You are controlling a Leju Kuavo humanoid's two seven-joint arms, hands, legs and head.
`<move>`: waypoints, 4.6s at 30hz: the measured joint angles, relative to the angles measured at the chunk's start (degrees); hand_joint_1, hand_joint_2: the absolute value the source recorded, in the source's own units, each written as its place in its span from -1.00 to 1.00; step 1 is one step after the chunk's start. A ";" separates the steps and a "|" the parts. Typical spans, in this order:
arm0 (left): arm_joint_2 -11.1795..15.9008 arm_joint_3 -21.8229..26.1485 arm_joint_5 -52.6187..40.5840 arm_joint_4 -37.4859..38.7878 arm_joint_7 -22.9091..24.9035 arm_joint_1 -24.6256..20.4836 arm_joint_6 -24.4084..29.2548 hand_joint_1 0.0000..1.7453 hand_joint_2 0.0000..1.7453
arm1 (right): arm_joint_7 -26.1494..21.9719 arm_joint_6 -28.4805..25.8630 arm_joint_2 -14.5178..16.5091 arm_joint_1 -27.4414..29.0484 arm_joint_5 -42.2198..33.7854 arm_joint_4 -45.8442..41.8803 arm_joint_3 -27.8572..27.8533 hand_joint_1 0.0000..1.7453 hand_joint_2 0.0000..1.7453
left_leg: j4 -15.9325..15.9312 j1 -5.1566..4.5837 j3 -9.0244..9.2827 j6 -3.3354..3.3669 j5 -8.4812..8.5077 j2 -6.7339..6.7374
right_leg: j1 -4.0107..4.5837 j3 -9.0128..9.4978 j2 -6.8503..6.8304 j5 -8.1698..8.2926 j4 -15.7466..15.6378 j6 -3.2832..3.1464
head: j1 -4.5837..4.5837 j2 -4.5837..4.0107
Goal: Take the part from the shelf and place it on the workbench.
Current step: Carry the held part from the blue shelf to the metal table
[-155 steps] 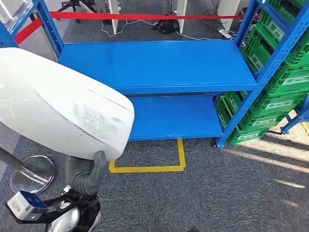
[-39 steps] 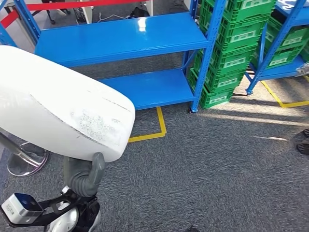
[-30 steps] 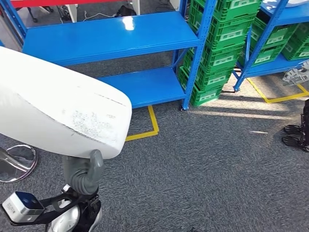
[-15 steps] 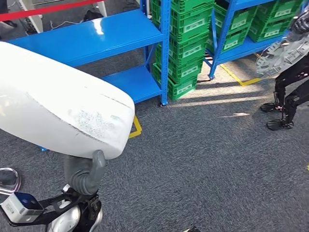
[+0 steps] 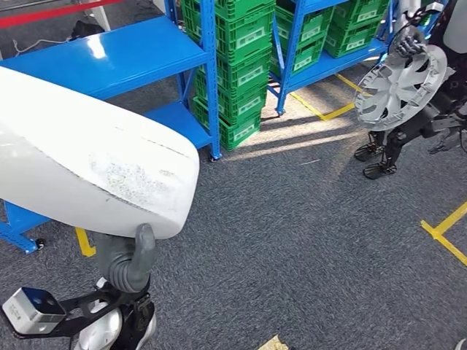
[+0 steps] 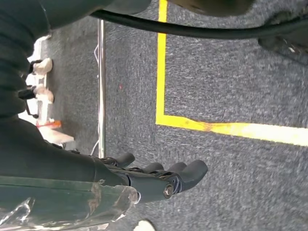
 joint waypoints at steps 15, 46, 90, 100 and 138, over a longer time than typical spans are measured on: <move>-0.45 -0.08 2.84 0.48 0.02 -0.03 -1.69 0.94 1.00 | -0.26 -0.85 -0.45 0.33 -0.57 0.00 -0.83 -1.00 1.00 | 4.50 -0.63 -0.82 -2.33 -4.35 3.35 | -0.01 4.10 -2.91 2.97 -6.24 -2.42 | 0.01 0.00; -2.72 -0.13 2.04 2.51 0.01 -1.79 -6.68 0.94 1.00 | -1.78 -1.73 -1.15 0.59 -1.76 0.00 -3.29 -1.00 1.00 | 5.55 -0.64 -1.05 -2.41 -5.19 3.22 | -0.37 3.60 -3.08 3.20 -6.18 -2.31 | -0.05 0.00; -2.87 -0.02 1.14 2.68 0.00 -1.60 -7.02 0.94 1.00 | -1.11 -1.15 -0.21 1.05 -1.04 0.02 -4.01 -1.00 1.00 | 0.66 0.22 0.00 -1.07 -0.85 -2.42 | -1.18 1.93 4.26 3.71 -5.92 0.11 | -0.86 0.00; -3.08 0.03 1.11 2.66 0.01 -1.40 -6.95 0.94 1.00 | -0.99 -1.40 -0.23 0.77 -0.83 0.02 -4.02 -1.00 1.00 | 0.57 -0.67 1.05 -0.45 -1.80 5.22 | -0.47 1.76 -5.31 1.68 -2.14 0.00 | -0.41 0.00; -2.71 -1.54 1.34 2.70 0.00 -3.85 -5.69 0.94 1.00 | 0.54 -0.94 0.40 -0.79 -0.27 -0.07 -4.75 -1.00 1.00 | 5.92 -0.55 -1.40 -2.28 -5.46 3.31 | -0.18 3.23 -2.75 2.60 -5.58 -2.08 | -0.98 0.00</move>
